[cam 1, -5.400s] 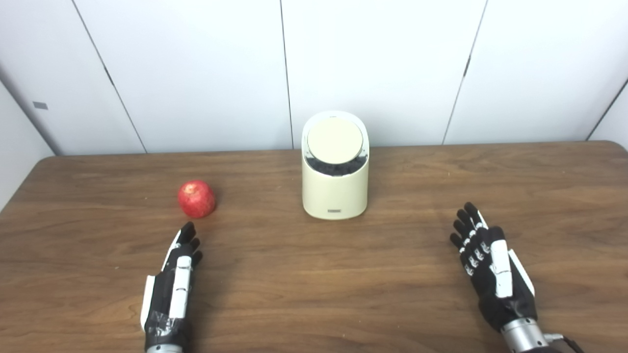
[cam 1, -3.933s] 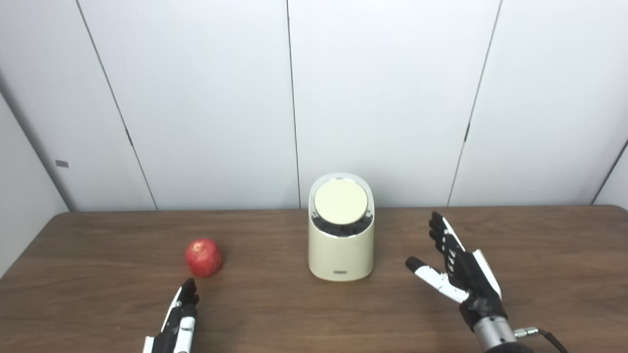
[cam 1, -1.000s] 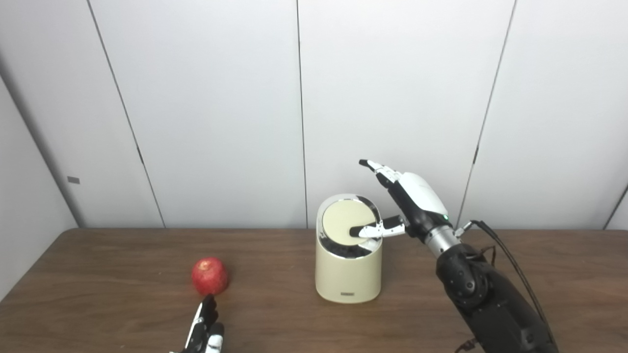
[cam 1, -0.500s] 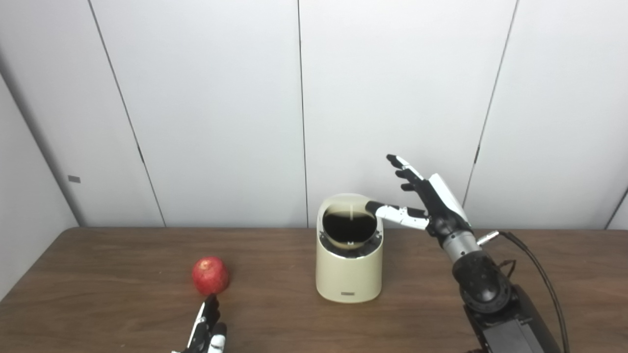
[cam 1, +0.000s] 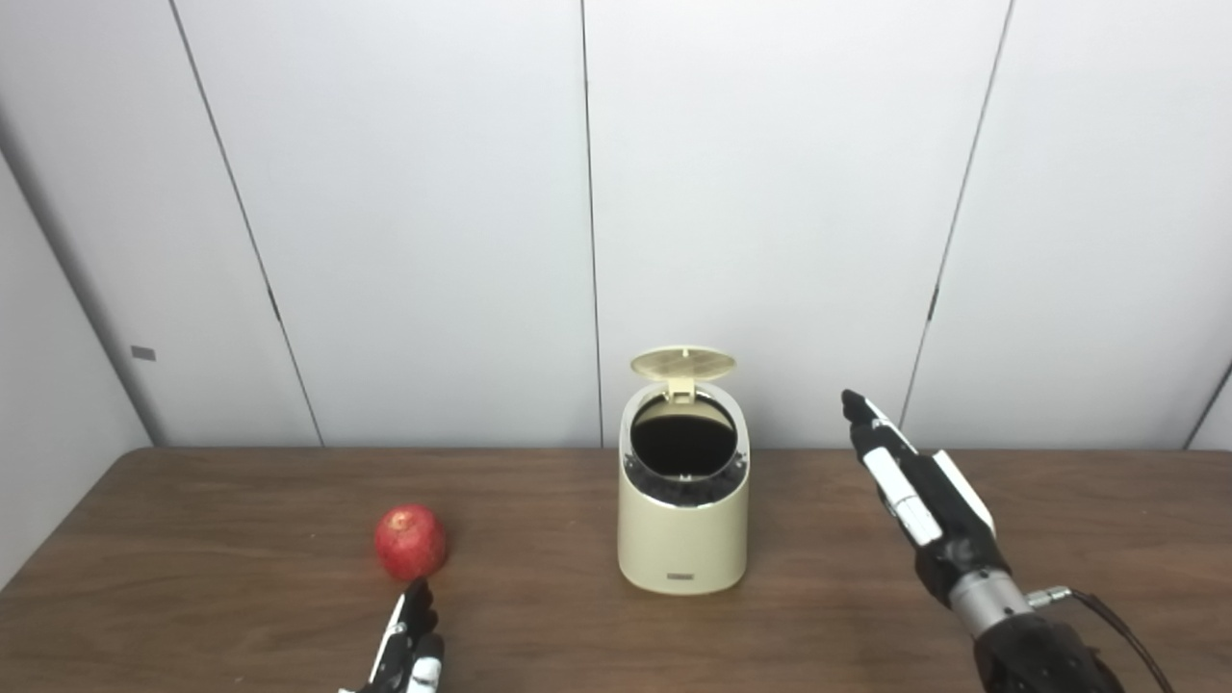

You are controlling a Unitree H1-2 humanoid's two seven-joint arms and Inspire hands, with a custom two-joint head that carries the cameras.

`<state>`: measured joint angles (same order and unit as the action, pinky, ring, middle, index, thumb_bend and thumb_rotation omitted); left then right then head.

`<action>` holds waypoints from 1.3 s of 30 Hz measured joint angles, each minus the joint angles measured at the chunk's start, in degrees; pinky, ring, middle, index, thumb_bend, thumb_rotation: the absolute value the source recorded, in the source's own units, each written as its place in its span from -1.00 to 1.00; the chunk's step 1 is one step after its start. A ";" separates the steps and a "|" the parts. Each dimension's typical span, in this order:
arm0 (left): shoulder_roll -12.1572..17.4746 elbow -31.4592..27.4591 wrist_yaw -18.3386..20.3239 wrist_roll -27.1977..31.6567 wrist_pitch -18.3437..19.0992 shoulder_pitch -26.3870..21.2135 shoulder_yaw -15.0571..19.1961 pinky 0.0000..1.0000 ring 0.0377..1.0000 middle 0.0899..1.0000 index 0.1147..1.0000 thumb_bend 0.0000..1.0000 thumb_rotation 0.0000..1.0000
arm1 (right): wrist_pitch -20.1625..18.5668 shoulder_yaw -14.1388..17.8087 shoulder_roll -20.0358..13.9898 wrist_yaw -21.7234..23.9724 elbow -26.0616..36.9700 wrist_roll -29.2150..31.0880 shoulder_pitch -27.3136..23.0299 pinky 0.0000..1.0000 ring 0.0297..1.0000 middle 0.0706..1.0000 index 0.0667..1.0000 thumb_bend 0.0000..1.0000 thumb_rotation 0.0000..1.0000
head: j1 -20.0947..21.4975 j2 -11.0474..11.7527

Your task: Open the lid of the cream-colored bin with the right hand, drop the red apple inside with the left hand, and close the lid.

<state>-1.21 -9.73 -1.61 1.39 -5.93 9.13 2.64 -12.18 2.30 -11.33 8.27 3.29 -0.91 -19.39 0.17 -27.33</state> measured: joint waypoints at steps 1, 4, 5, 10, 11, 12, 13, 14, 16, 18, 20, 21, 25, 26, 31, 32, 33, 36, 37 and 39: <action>0.05 0.00 0.07 0.61 -0.05 0.00 0.08 0.99 0.98 0.98 0.99 -0.12 0.48 | -0.20 0.20 -0.08 0.12 0.87 0.61 0.84 1.00 0.98 0.94 0.90 0.41 0.88 | 0.35 -0.18; 0.10 -0.08 0.17 1.39 -0.05 -0.01 0.24 1.00 0.98 0.99 0.99 -0.12 0.48 | -0.57 1.03 -0.05 0.58 3.55 2.47 4.26 1.00 0.98 0.94 0.89 0.45 0.87 | 0.79 -0.44; 0.16 -0.14 0.17 1.51 -0.01 0.00 0.29 1.00 0.98 0.99 0.99 -0.13 0.48 | -0.55 1.34 -0.05 0.85 4.09 3.18 5.53 1.00 0.98 0.94 0.90 0.44 0.87 | 1.23 -0.70; 0.50 -0.58 0.15 2.48 0.84 0.09 0.76 0.97 0.96 0.97 0.97 -0.19 0.49 | -0.66 2.98 0.33 1.05 6.86 6.67 11.08 1.00 1.00 0.98 0.91 0.38 0.90 | 2.98 -2.19; 0.60 -0.74 0.11 2.72 1.03 0.24 0.97 0.96 0.96 0.97 0.97 -0.21 0.50 | -0.67 3.10 0.51 0.98 7.47 7.23 11.64 1.00 1.00 0.98 0.91 0.37 0.88 | 2.99 -2.20; 0.74 -0.88 0.10 2.75 1.34 0.33 1.11 0.96 0.95 0.96 0.96 -0.21 0.51 | -0.65 3.16 0.72 0.92 7.91 7.47 12.12 1.00 0.99 0.96 0.91 0.35 0.85 | 3.60 -2.72; 0.90 -0.94 0.12 2.75 1.78 0.30 1.12 0.96 0.95 0.97 0.96 -0.21 0.52 | -0.56 3.16 0.91 0.77 8.34 7.49 12.65 1.00 0.99 0.96 0.92 0.35 0.84 | 4.04 -3.08; 1.00 -1.01 0.13 2.77 2.26 0.26 1.15 0.97 0.95 0.97 0.96 -0.20 0.53 | -0.51 3.09 1.14 0.55 8.44 7.47 13.03 1.00 0.99 0.95 0.92 0.35 0.82 | 4.48 -3.43; 1.38 -1.14 0.21 3.01 2.96 0.22 1.49 0.97 0.96 0.97 0.96 -0.18 0.55 | -0.27 2.83 1.95 0.29 8.47 7.57 13.68 1.00 1.00 0.95 0.92 0.38 0.78 | 5.27 -3.87; 2.05 -1.21 0.45 3.45 3.09 0.24 1.91 0.99 0.96 0.97 0.96 -0.16 0.56 | 0.28 2.82 3.40 0.07 8.67 8.20 14.51 1.00 1.00 0.95 0.91 0.41 0.76 | 5.28 -3.87; 2.90 -1.18 0.96 3.71 3.08 0.24 2.40 0.97 0.95 0.96 0.96 -0.13 0.57 | 0.68 2.91 5.49 -0.49 9.33 9.25 15.71 1.00 1.00 0.96 0.92 0.41 0.79 | 5.89 -4.40; 3.24 -1.16 1.17 3.78 3.08 0.24 2.64 0.97 0.95 0.96 0.96 -0.11 0.57 | 0.86 2.91 6.64 -0.86 9.52 9.60 16.29 1.00 1.00 0.96 0.92 0.38 0.81 | 5.98 -4.57; 3.54 -1.27 1.34 3.68 3.41 0.23 2.87 0.99 0.95 0.97 0.97 -0.17 0.58 | 1.54 2.81 8.29 -1.22 10.24 9.88 18.18 1.00 1.00 1.00 0.95 0.33 0.86 | 4.93 -5.18; 3.54 -1.37 1.34 3.64 3.60 0.25 2.91 0.98 0.95 0.96 0.97 -0.20 0.58 | 1.96 2.84 8.33 -1.27 10.18 9.88 18.33 1.00 1.00 1.00 0.96 0.32 0.86 | 4.92 -5.19; 3.50 -1.69 1.32 3.27 3.81 0.45 3.10 0.93 0.93 0.95 0.94 -0.10 0.49 | 4.61 3.49 8.28 -1.57 9.08 10.01 18.78 1.00 1.00 1.00 0.98 0.30 0.89 | 0.37 -5.01; 3.41 -1.72 1.27 3.11 3.82 0.45 3.09 0.90 0.92 0.93 0.92 -0.11 0.49 | 5.28 3.59 8.27 -1.55 8.43 10.26 18.87 1.00 1.00 1.00 0.98 0.28 0.90 | -0.25 -5.01; 3.31 -1.73 1.23 2.97 3.82 0.45 3.08 0.89 0.91 0.92 0.92 -0.10 0.49 | 5.79 3.76 8.23 -1.54 7.80 10.61 19.03 1.00 1.00 1.00 0.98 0.27 0.91 | -2.00 -4.84; 2.79 -1.73 0.91 2.82 3.82 0.45 3.15 0.87 0.90 0.91 0.91 -0.10 0.45 | 6.65 4.37 7.85 -1.34 5.71 11.84 19.39 1.00 1.00 1.00 0.99 0.27 0.89 | -4.38 -4.66; 2.68 -1.73 0.81 2.86 3.82 0.45 3.18 0.88 0.91 0.93 0.92 -0.08 0.44 | 7.38 4.48 7.61 -1.17 5.08 12.12 19.50 1.00 1.00 1.00 0.99 0.27 0.88 | -5.35 -4.57; 2.46 -1.73 0.74 2.89 3.82 0.47 3.17 0.87 0.91 0.93 0.92 -0.02 0.42 | 8.30 4.63 6.85 -0.92 3.90 12.70 19.59 1.00 1.00 1.00 0.99 0.26 0.88 | -6.41 -4.49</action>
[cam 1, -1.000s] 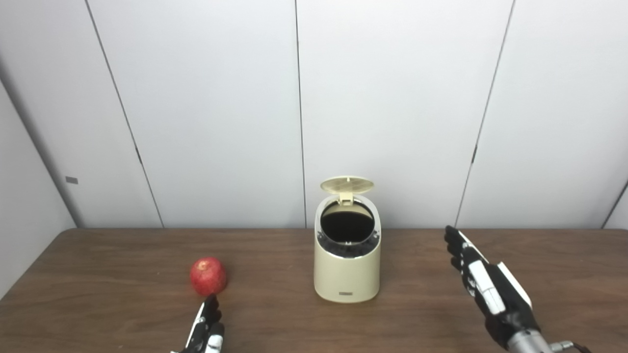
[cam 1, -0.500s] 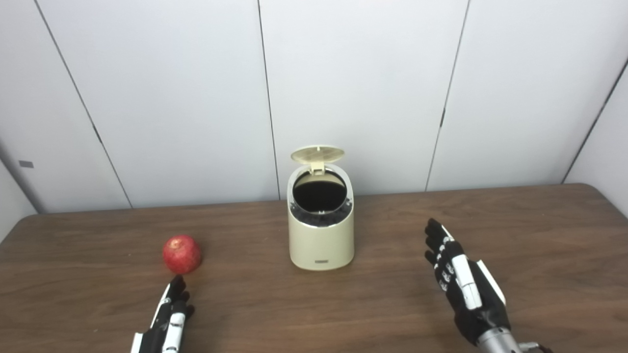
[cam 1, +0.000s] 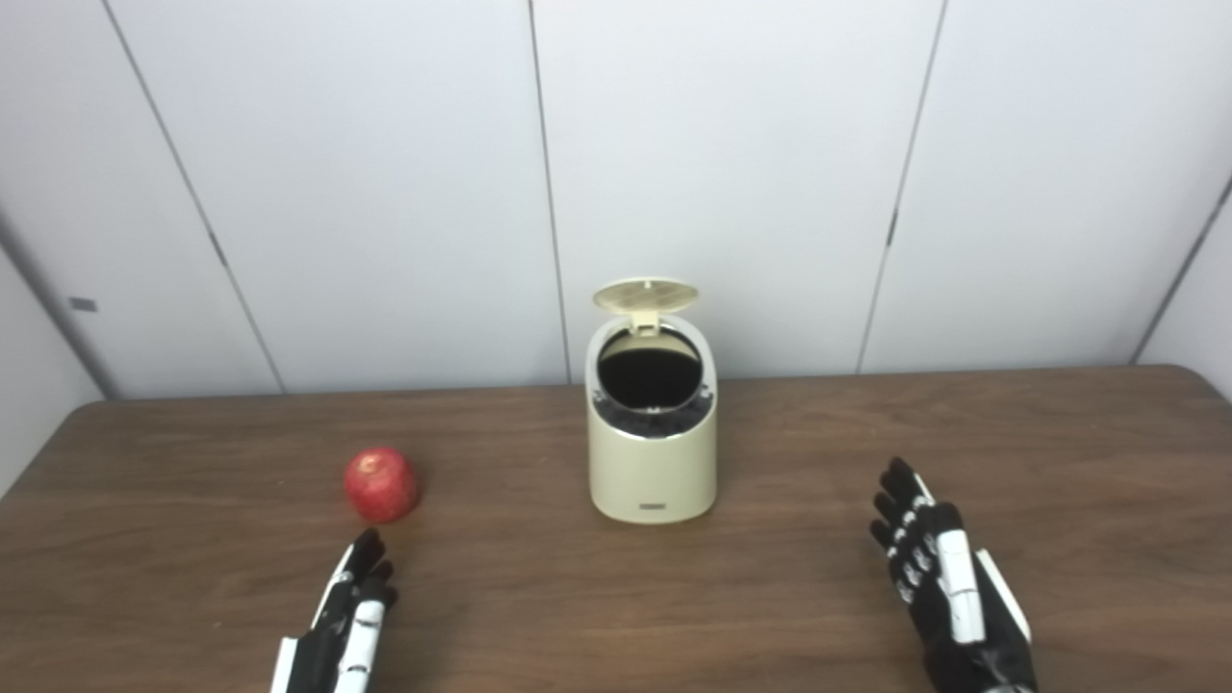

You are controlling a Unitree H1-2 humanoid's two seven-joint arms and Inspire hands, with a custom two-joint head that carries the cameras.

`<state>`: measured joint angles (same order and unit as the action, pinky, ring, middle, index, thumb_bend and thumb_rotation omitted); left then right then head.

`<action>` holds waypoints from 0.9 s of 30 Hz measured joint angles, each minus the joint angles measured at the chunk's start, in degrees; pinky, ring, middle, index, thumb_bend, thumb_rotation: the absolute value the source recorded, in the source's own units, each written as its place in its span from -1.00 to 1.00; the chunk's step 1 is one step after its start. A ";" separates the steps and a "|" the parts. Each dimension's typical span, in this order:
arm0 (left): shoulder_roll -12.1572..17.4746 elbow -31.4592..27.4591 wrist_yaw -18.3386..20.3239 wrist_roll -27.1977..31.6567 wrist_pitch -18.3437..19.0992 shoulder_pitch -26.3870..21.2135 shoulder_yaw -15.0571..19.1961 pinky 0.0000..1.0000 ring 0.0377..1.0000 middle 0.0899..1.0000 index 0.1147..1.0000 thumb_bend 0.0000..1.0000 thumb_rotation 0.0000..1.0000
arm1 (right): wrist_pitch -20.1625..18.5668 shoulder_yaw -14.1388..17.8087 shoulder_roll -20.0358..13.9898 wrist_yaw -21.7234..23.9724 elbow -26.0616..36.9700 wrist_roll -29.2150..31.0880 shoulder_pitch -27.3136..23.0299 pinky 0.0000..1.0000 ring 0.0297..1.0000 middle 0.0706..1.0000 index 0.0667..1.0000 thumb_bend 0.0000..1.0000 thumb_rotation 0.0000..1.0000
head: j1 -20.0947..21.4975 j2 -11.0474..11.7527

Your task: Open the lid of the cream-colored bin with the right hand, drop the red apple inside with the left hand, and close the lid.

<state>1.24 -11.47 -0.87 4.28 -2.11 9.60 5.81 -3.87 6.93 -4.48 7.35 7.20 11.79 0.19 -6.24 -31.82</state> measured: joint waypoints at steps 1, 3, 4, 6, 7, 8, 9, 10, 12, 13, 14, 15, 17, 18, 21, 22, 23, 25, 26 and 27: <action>-0.12 0.00 -0.07 -0.05 -0.04 0.03 -0.02 0.87 0.92 0.93 0.92 0.02 0.41 | 0.37 0.09 -0.40 0.08 -0.46 0.27 0.02 1.00 1.00 1.00 0.99 0.25 0.88 | -0.96 0.17; -0.46 0.01 -0.47 -0.13 -0.17 0.05 -0.06 0.87 0.93 0.94 0.92 0.06 0.38 | 1.33 0.24 -0.95 0.12 -1.21 0.61 0.02 1.00 1.00 1.00 0.99 0.23 0.88 | -2.54 0.61; -0.58 0.04 -0.61 -0.15 -0.25 0.05 -0.11 0.88 0.93 0.94 0.92 0.06 0.36 | 1.81 0.23 -1.05 0.18 -1.32 0.82 0.01 1.00 1.00 1.00 0.99 0.23 0.89 | -4.81 1.40; -0.77 0.16 -0.74 -0.29 -0.58 0.06 -0.32 0.83 0.90 0.93 0.92 0.02 0.34 | 2.20 0.22 -1.28 0.70 -1.53 1.49 0.00 1.00 1.00 1.00 1.00 0.23 0.91 | -6.14 1.93; -0.86 0.29 -0.86 -0.62 -0.88 0.04 -0.46 0.81 0.89 0.92 0.92 0.01 0.33 | 2.21 0.17 -1.51 1.06 -1.65 1.72 -0.01 1.00 1.00 1.00 1.00 0.22 0.91 | -6.85 2.11; -0.97 0.40 -1.00 -1.35 -1.03 0.02 -0.63 0.79 0.87 0.91 0.91 0.02 0.33 | 2.21 0.16 -1.75 1.37 -1.80 1.92 -0.05 1.00 1.00 1.00 1.00 0.22 0.93 | -7.29 2.28; -1.03 0.47 -1.26 -2.05 -1.10 -0.02 -0.79 0.79 0.86 0.90 0.90 0.00 0.32 | 2.21 0.18 -1.99 1.69 -1.93 2.32 -0.10 1.00 1.00 1.00 1.00 0.22 0.93 | -7.29 2.29; -1.12 0.60 -1.53 -2.61 -1.30 -0.05 -0.89 0.80 0.85 0.89 0.89 -0.02 0.31 | 2.21 0.20 -2.26 1.99 -1.98 2.67 -0.12 1.00 1.00 1.00 1.00 0.22 0.93 | -8.08 2.46; -1.37 0.78 -2.13 -4.35 -1.45 -0.12 -1.05 0.80 0.85 0.88 0.89 0.02 0.30 | 2.00 0.37 -2.72 2.16 -1.92 3.39 -0.09 1.00 1.00 1.00 0.98 0.26 0.90 | -9.92 2.55; -1.48 0.83 -2.49 -4.94 -1.48 -0.14 -1.18 0.80 0.86 0.88 0.89 0.05 0.29 | 1.83 0.51 -2.88 2.16 -1.84 3.74 -0.06 1.00 1.00 1.00 0.97 0.27 0.89 | -11.06 2.55; -1.62 0.83 -2.88 -5.54 -1.48 -0.16 -1.36 0.80 0.86 0.89 0.91 0.07 0.26 | 1.52 0.63 -3.00 2.14 -1.59 3.99 0.01 1.00 1.00 1.00 0.95 0.28 0.88 | -11.25 2.55; -1.70 0.83 -3.11 -6.59 -1.51 -0.18 -1.58 0.81 0.87 0.89 0.91 0.10 0.25 | 1.17 0.73 -3.18 2.13 -1.19 4.22 0.13 1.00 1.00 1.00 0.94 0.28 0.89 | -11.77 2.55; -1.64 0.78 -3.76 -9.94 -1.44 -0.23 -2.34 0.86 0.89 0.89 0.92 0.23 0.20 | 0.21 0.73 -3.77 2.13 -0.36 4.61 0.39 0.95 0.97 0.96 0.90 0.29 0.87 | -12.57 2.55; -1.63 0.68 -4.11 -11.68 -1.19 -0.22 -2.69 0.86 0.88 0.88 0.92 0.28 0.15 | -0.31 0.72 -4.04 2.13 0.19 4.69 0.49 0.91 0.95 0.94 0.89 0.30 0.86 | -13.26 2.46; -1.89 -0.59 -5.33 -16.06 0.20 -0.11 -3.24 0.78 0.85 0.87 0.92 0.46 -0.19 | -0.58 0.67 -4.43 2.14 1.73 4.96 0.69 0.70 0.85 0.85 0.81 0.37 0.80 | -14.15 2.64; -2.06 -0.84 -5.72 -17.54 0.75 -0.08 -3.36 0.78 0.84 0.87 0.91 0.51 -0.25 | -0.63 0.67 -4.52 2.14 2.06 5.00 0.72 0.65 0.82 0.83 0.79 0.38 0.79 | -14.67 2.90; -2.12 -1.02 -6.24 -18.95 1.08 -0.10 -3.47 0.79 0.84 0.86 0.91 0.54 -0.32 | -0.68 0.65 -4.59 2.16 2.37 5.01 0.78 0.62 0.80 0.82 0.78 0.40 0.78 | -14.68 2.90; -2.11 -1.05 -7.41 -22.68 1.19 -0.14 -3.75 0.72 0.84 0.87 0.92 0.58 -0.45 | -0.68 0.61 -4.74 2.24 2.53 5.02 0.81 0.56 0.77 0.80 0.77 0.47 0.76 | -15.20 3.16; -2.05 -1.05 -7.84 -24.19 1.24 -0.16 -3.78 0.71 0.84 0.89 0.92 0.61 -0.48 | -0.71 0.60 -4.81 2.24 2.54 5.02 0.85 0.53 0.75 0.77 0.75 0.48 0.73 | -15.38 3.25; -1.86 -1.05 -8.28 -25.89 1.43 -0.21 -3.77 0.72 0.84 0.89 0.92 0.64 -0.48 | -0.84 0.63 -4.84 2.22 2.59 5.07 0.86 0.53 0.73 0.75 0.73 0.46 0.71 | -15.47 3.25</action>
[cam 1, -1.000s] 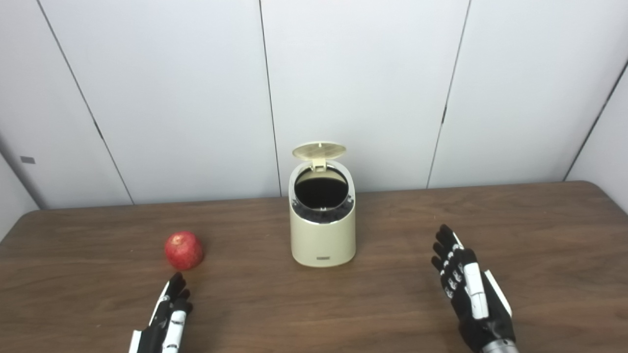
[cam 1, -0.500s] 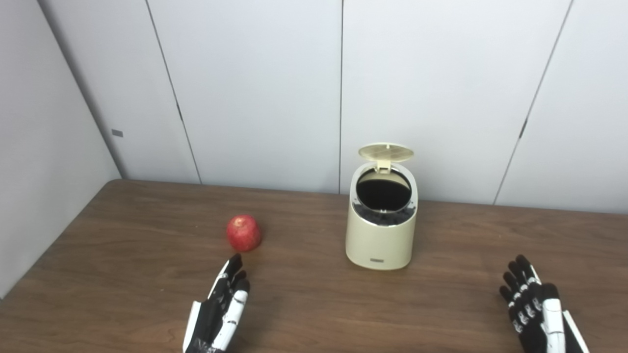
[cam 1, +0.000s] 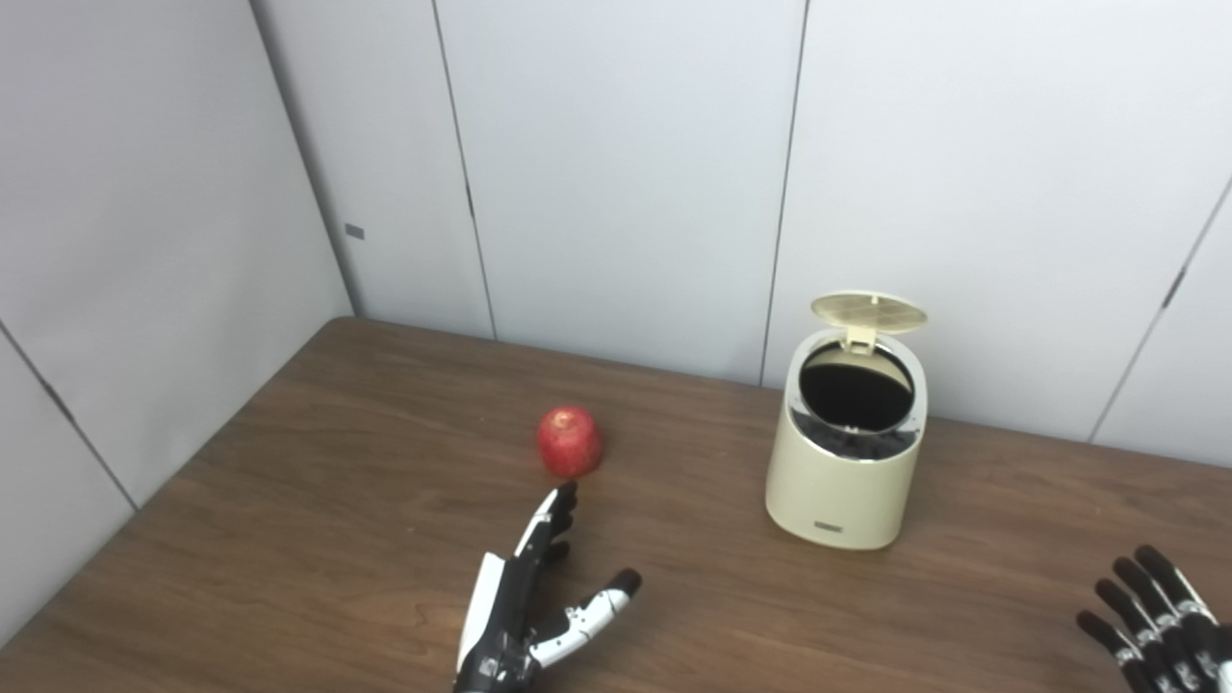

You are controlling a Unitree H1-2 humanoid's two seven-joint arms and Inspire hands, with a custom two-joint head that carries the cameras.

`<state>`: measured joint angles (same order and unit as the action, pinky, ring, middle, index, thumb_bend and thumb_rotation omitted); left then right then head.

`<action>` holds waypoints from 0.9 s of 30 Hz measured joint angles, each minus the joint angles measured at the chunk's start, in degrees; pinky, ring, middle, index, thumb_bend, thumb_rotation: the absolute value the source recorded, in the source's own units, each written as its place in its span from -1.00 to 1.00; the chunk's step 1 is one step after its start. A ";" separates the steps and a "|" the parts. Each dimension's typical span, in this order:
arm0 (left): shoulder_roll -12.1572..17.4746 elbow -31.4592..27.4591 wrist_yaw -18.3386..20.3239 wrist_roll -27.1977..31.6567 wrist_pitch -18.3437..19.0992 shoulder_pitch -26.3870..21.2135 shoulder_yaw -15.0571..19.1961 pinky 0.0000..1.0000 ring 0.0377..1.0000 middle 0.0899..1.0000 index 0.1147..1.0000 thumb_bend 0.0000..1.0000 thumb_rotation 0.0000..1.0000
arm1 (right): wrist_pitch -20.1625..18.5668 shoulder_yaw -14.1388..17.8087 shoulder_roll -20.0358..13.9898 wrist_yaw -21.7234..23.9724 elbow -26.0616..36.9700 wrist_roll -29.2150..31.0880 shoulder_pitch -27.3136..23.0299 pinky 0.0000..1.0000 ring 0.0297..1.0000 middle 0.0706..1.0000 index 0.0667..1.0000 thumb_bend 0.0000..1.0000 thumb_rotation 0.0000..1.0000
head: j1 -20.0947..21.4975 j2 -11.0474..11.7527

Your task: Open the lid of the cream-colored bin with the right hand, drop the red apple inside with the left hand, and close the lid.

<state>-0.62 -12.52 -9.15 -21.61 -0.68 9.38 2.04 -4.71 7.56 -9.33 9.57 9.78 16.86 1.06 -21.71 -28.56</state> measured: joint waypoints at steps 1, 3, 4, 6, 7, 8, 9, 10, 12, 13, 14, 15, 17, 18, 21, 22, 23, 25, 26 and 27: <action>0.32 -0.12 -0.17 -1.81 0.71 -0.12 0.03 0.74 0.85 0.89 0.93 0.68 -0.46 | -0.17 0.02 0.01 -0.01 0.09 0.14 0.03 0.53 0.72 0.73 0.72 0.42 0.70 | -0.09 0.00; 1.06 -1.01 -0.11 -5.30 3.20 -0.55 -0.01 0.74 0.84 0.89 0.94 0.77 -0.42 | -0.27 0.03 0.02 -0.01 0.17 0.55 0.06 0.55 0.71 0.72 0.71 0.40 0.68 | -0.09 0.00; 1.52 -2.01 0.16 -7.50 5.13 -0.94 -0.05 0.73 0.85 0.89 0.94 0.80 -0.44 | -0.27 0.04 0.05 -0.03 0.17 0.69 0.07 0.55 0.71 0.71 0.70 0.42 0.67 | -0.18 0.00; 2.95 -3.20 0.70 -10.63 8.09 -2.24 0.04 0.72 0.85 0.90 0.94 0.84 -0.47 | -0.27 0.06 0.06 -0.09 0.17 0.80 0.10 0.56 0.71 0.71 0.69 0.43 0.66 | -0.18 0.00; 3.79 -3.73 0.93 -11.77 9.29 -2.93 0.06 0.67 0.84 0.89 0.94 0.87 -0.48 | -0.27 0.04 0.07 -0.09 0.17 0.80 0.10 0.56 0.71 0.71 0.69 0.43 0.66 | -0.35 0.09; 4.55 -4.11 1.05 -12.74 9.98 -3.66 0.14 0.62 0.82 0.88 0.94 0.89 -0.47 | -0.27 0.02 0.07 -0.09 0.17 0.80 0.12 0.56 0.71 0.70 0.70 0.42 0.66 | -0.18 0.09; 5.46 -4.30 1.22 -14.03 11.06 -4.53 0.19 0.57 0.79 0.86 0.93 0.91 -0.50 | -0.27 0.00 0.07 -0.11 0.17 0.79 0.16 0.55 0.71 0.69 0.71 0.41 0.65 | 0.00 0.09; 6.24 -4.29 1.52 -14.68 11.75 -5.55 0.38 0.56 0.80 0.87 0.94 0.92 -0.52 | -0.27 -0.07 0.07 -0.12 0.17 0.76 0.17 0.56 0.71 0.70 0.71 0.43 0.64 | 0.17 0.00; 7.61 -4.39 2.56 -15.03 13.65 -7.68 0.86 0.54 0.79 0.87 0.95 0.93 -0.53 | -0.27 -0.31 0.07 -0.13 0.17 0.51 0.18 0.56 0.72 0.70 0.74 0.47 0.63 | 0.35 0.09; 8.27 -4.39 2.87 -15.45 14.28 -8.72 1.08 0.45 0.74 0.84 0.93 0.95 -0.52 | -0.27 -0.46 0.07 -0.14 0.17 0.21 0.18 0.54 0.72 0.69 0.74 0.49 0.62 | 0.35 0.09; 8.95 -4.40 2.97 -16.40 14.97 -9.67 1.18 0.45 0.75 0.85 0.92 0.96 -0.51 | -0.28 -0.62 0.07 -0.16 0.17 -0.11 0.18 0.53 0.72 0.69 0.74 0.50 0.62 | 0.44 0.09; 9.73 -4.38 3.02 -17.17 15.52 -10.57 1.17 0.48 0.78 0.86 0.91 0.96 -0.50 | -0.29 -0.73 0.07 -0.17 0.17 -0.35 0.18 0.52 0.72 0.68 0.74 0.49 0.62 | 0.44 0.09; 11.28 -4.34 3.14 -19.61 16.10 -12.02 0.97 0.49 0.81 0.88 0.89 0.96 -0.46 | -0.33 -0.78 0.07 -0.21 0.17 -0.48 0.19 0.49 0.70 0.67 0.73 0.50 0.61 | 0.53 0.09; 11.94 -4.32 3.22 -21.03 16.58 -12.53 0.77 0.48 0.82 0.88 0.88 0.95 -0.48 | -0.34 -0.76 0.07 -0.25 0.17 -0.48 0.19 0.47 0.69 0.66 0.73 0.53 0.60 | 0.53 0.09; 13.70 -4.03 3.71 -23.77 17.68 -13.59 0.11 0.44 0.81 0.86 0.87 0.94 -0.49 | -0.35 -0.76 0.07 -0.30 0.18 -0.55 0.19 0.43 0.66 0.65 0.72 0.56 0.60 | 0.35 0.09; 14.21 -3.76 3.91 -24.64 17.90 -13.98 -0.17 0.41 0.79 0.83 0.88 0.91 -0.48 | -0.36 -0.78 0.07 -0.35 0.21 -0.79 0.19 0.41 0.65 0.64 0.71 0.59 0.60 | 0.35 0.09; 14.84 -3.49 4.00 -26.29 18.01 -14.32 -0.66 0.40 0.78 0.82 0.89 0.90 -0.47 | -0.37 -0.82 0.07 -0.38 0.29 -1.06 0.19 0.41 0.65 0.64 0.71 0.59 0.59 | 0.35 0.09; 15.99 -2.81 4.11 -28.47 18.02 -14.92 -1.37 0.40 0.79 0.83 0.91 0.86 -0.46 | -0.38 -0.95 0.08 -0.52 0.45 -1.59 0.19 0.41 0.65 0.64 0.71 0.63 0.60 | 0.26 0.17; 16.62 -1.81 4.16 -29.20 18.05 -15.57 -1.66 0.41 0.79 0.83 0.92 0.86 -0.46 | -0.38 -1.03 0.07 -0.61 0.47 -1.92 0.19 0.42 0.65 0.64 0.71 0.63 0.60 | 0.26 0.18; 17.00 -1.14 4.38 -29.74 18.22 -16.16 -1.70 0.41 0.79 0.83 0.91 0.85 -0.47 | -0.40 -1.17 0.07 -0.66 0.50 -2.33 0.18 0.42 0.65 0.65 0.71 0.64 0.61 | 0.26 0.18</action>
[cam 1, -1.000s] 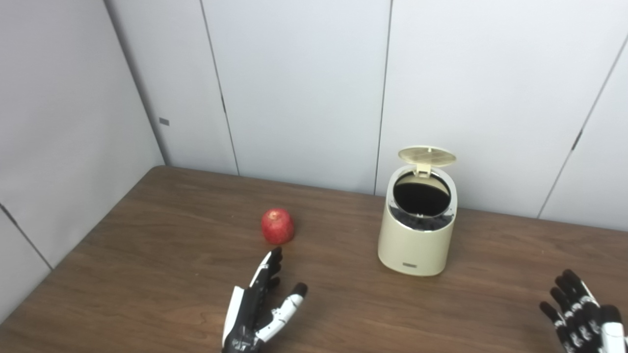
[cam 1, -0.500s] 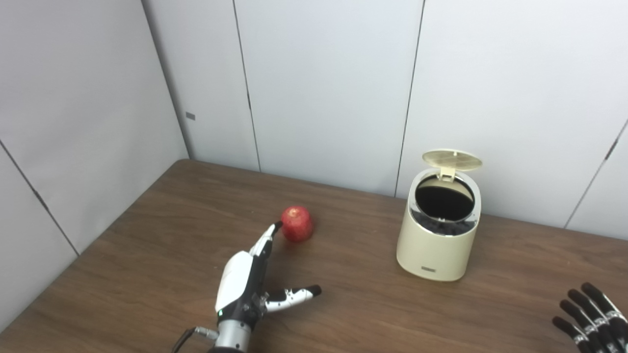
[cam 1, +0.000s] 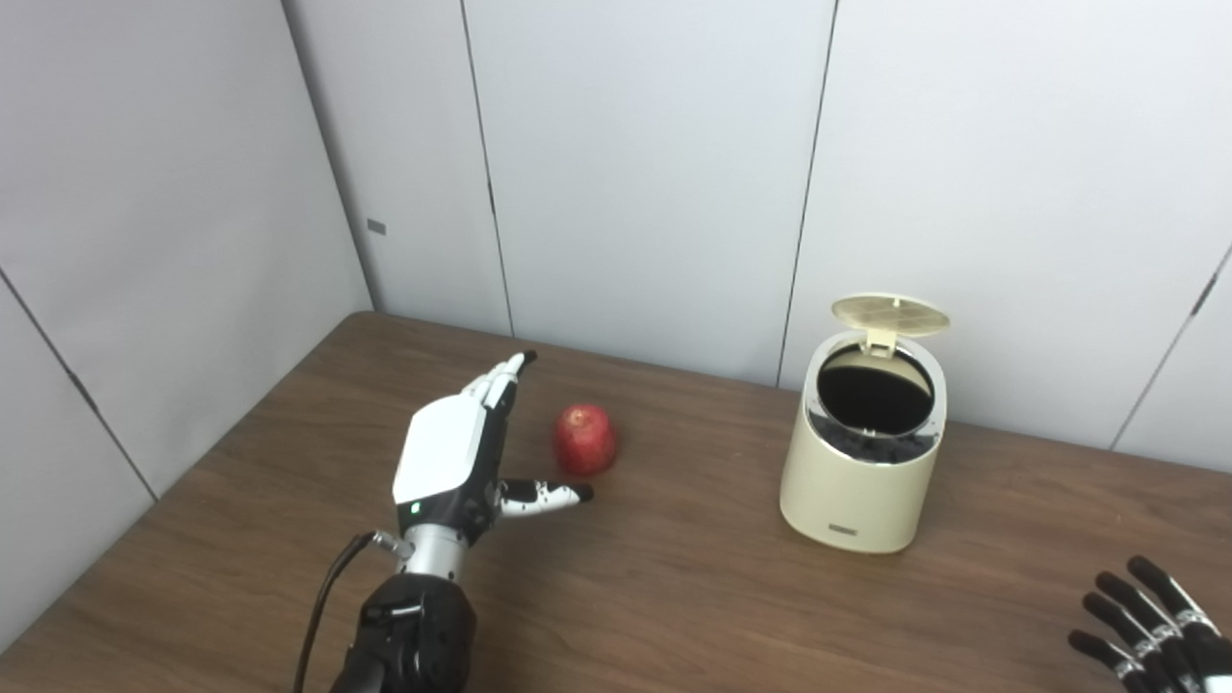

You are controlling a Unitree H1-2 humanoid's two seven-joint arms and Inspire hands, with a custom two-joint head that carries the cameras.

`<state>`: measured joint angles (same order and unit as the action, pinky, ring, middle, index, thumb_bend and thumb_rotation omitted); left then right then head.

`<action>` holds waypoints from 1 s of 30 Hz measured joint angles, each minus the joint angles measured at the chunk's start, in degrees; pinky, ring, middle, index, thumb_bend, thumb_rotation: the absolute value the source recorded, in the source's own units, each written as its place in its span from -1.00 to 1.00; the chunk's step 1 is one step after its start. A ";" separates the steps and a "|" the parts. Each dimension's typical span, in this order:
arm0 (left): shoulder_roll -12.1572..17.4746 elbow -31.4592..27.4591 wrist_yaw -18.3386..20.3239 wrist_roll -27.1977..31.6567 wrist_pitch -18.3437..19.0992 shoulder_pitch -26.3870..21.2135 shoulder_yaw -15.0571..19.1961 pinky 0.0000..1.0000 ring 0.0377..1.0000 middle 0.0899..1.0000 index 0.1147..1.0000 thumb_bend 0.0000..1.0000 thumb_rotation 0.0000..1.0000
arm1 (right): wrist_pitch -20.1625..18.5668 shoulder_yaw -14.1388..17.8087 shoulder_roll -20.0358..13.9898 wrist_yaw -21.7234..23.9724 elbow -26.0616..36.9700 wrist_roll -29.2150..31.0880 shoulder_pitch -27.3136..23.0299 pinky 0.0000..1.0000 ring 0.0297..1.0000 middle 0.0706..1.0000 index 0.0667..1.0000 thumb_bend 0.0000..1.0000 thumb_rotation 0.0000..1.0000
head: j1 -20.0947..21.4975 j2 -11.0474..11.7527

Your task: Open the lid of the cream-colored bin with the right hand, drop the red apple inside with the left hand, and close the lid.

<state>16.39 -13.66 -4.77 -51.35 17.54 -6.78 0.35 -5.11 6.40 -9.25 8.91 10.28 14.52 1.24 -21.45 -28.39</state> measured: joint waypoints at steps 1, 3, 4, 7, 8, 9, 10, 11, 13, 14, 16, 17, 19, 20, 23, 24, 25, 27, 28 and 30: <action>0.20 0.68 0.22 -0.30 0.28 -0.58 -0.01 0.40 0.78 0.83 0.90 0.84 -0.47 | -0.06 -0.14 0.00 -0.10 0.02 -0.27 0.00 0.43 0.66 0.65 0.72 0.64 0.61 | 0.00 0.00; 0.41 1.51 0.96 -0.57 1.21 -1.85 -0.22 0.39 0.77 0.82 0.89 0.84 -0.47 | -0.20 -0.37 0.01 -0.29 0.12 -0.55 0.00 0.44 0.67 0.65 0.72 0.65 0.60 | 0.09 -0.09; 0.51 1.75 1.51 -0.67 1.81 -2.45 -0.50 0.38 0.77 0.83 0.88 0.85 -0.46 | -0.40 -0.43 0.03 -0.37 0.29 -0.67 0.00 0.44 0.67 0.65 0.73 0.64 0.59 | 0.26 -0.09; 1.27 3.12 4.89 -0.90 3.24 -4.43 -1.77 0.37 0.77 0.83 0.88 0.87 -0.43 | -1.66 -0.44 0.06 -0.76 1.67 -0.95 0.02 0.46 0.66 0.65 0.74 0.65 0.57 | 0.53 -0.26; 1.55 3.55 6.17 -0.97 4.34 -5.10 -2.27 0.36 0.77 0.83 0.89 0.88 -0.39 | -1.92 -0.43 0.06 -0.90 2.22 -0.99 0.01 0.47 0.67 0.65 0.74 0.64 0.57 | 0.61 -0.35; 1.79 3.88 7.65 -1.05 4.99 -5.70 -2.65 0.35 0.76 0.83 0.89 0.88 -0.36 | -2.28 -0.38 0.06 -1.05 2.64 -1.00 0.01 0.47 0.67 0.65 0.74 0.64 0.57 | 0.70 -0.35; 2.13 4.33 8.79 -1.11 5.43 -6.34 -3.22 0.35 0.75 0.82 0.89 0.89 -0.33 | -2.64 -0.37 0.06 -1.22 2.94 -1.00 0.01 0.47 0.67 0.65 0.73 0.63 0.58 | 0.70 -0.35; 2.58 5.02 10.17 -1.12 6.08 -7.07 -3.86 0.35 0.74 0.81 0.89 0.89 -0.31 | -3.07 -0.39 0.10 -1.46 3.27 -1.01 0.01 0.46 0.67 0.65 0.73 0.63 0.58 | 0.88 -0.44; 3.43 6.59 12.55 -0.95 6.54 -8.43 -4.56 0.36 0.75 0.80 0.87 0.89 -0.28 | -3.47 -0.39 0.25 -1.66 3.66 -1.01 0.01 0.46 0.67 0.64 0.72 0.62 0.57 | 0.88 -0.44; 3.73 7.53 13.35 -0.78 6.68 -9.03 -4.75 0.37 0.74 0.79 0.85 0.89 -0.28 | -3.48 -0.40 0.29 -1.66 3.68 -1.00 0.02 0.49 0.70 0.68 0.76 0.59 0.62 | 1.05 -0.53; 4.18 9.13 14.84 -0.23 7.10 -10.25 -5.10 0.39 0.75 0.78 0.83 0.89 -0.28 | -3.49 -0.57 0.24 -1.56 3.76 -1.02 0.02 0.52 0.74 0.74 0.80 0.61 0.66 | 1.14 -0.61; 4.37 9.90 15.66 0.09 7.41 -10.79 -5.14 0.39 0.76 0.78 0.83 0.89 -0.28 | -3.63 -0.77 0.22 -1.55 4.01 -1.05 0.02 0.52 0.74 0.74 0.80 0.61 0.66 | 1.14 -0.62; 4.71 11.62 17.10 1.06 8.01 -11.94 -5.38 0.39 0.76 0.79 0.83 0.89 -0.30 | -4.37 -0.99 0.23 -1.65 5.04 -1.13 0.02 0.52 0.74 0.74 0.80 0.60 0.66 | 1.41 -0.79; 4.81 12.20 18.05 1.53 8.50 -12.45 -5.41 0.40 0.76 0.80 0.83 0.90 -0.32 | -4.81 -1.04 0.23 -1.70 5.72 -1.13 0.02 0.54 0.74 0.75 0.80 0.57 0.66 | 1.41 -0.79; 5.12 14.65 19.59 1.75 8.91 -13.83 -5.91 0.37 0.74 0.80 0.81 0.92 -0.36 | -6.42 -1.02 0.30 -1.93 6.36 -1.10 0.00 0.60 0.77 0.77 0.82 0.56 0.66 | 1.41 -0.79; 5.14 15.36 19.77 1.75 8.94 -14.13 -6.01 0.37 0.73 0.79 0.81 0.92 -0.37 | -6.69 -1.01 0.36 -2.00 6.36 -1.09 0.01 0.60 0.77 0.77 0.82 0.55 0.66 | 1.41 -0.79; 5.17 16.02 19.94 1.79 8.98 -14.40 -6.12 0.35 0.72 0.80 0.81 0.93 -0.38 | -6.89 -0.98 0.50 -2.05 6.36 -1.01 0.01 0.62 0.78 0.77 0.82 0.54 0.67 | 1.41 -0.79; 5.17 17.79 19.94 1.98 8.98 -15.07 -6.37 0.32 0.70 0.79 0.80 0.92 -0.38 | -7.48 -0.88 0.72 -2.11 6.36 -0.85 0.00 0.62 0.78 0.78 0.83 0.55 0.68 | 1.41 -0.79; 5.18 18.28 19.78 1.98 8.98 -15.47 -6.39 0.30 0.69 0.79 0.79 0.92 -0.39 | -7.88 -0.87 0.78 -2.14 6.37 -0.82 0.01 0.62 0.78 0.78 0.83 0.54 0.68 | 1.49 -1.05; 5.24 19.64 19.66 2.00 8.98 -16.42 -6.52 0.28 0.66 0.78 0.78 0.91 -0.41 | -8.14 -0.87 0.97 -2.19 6.45 -0.74 -0.01 0.64 0.80 0.80 0.84 0.52 0.67 | 1.58 -1.05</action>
<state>21.63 5.98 14.90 -49.34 26.51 -23.20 -6.17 -13.25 5.52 -8.28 6.71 16.72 13.78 1.23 -19.86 -29.44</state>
